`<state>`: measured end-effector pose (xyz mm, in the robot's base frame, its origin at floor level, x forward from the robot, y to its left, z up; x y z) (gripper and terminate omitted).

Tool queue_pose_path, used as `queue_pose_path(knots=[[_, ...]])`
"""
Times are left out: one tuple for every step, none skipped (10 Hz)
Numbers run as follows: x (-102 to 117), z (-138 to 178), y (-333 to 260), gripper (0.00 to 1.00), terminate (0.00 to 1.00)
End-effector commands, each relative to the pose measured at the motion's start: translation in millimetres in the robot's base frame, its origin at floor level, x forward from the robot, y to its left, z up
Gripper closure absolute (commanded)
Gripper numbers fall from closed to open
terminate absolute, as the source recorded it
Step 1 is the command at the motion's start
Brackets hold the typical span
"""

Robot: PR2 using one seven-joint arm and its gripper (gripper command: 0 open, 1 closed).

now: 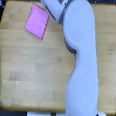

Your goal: Folding a cloth

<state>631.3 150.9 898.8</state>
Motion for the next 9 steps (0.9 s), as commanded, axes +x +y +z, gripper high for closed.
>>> queue_pose_path(knots=[[-20,14,-78,0.0,0.0],[-21,8,-93,0.0,0.0],[-24,3,-117,0.0,0.0],[-38,6,-161,0.0,0.0],[-39,6,-180,0.0,0.0],[-40,7,-203,0.0,0.0],[-45,8,-242,0.0,0.0],[-47,9,-253,0.0,0.0],[-52,11,-280,0.0,0.0]])
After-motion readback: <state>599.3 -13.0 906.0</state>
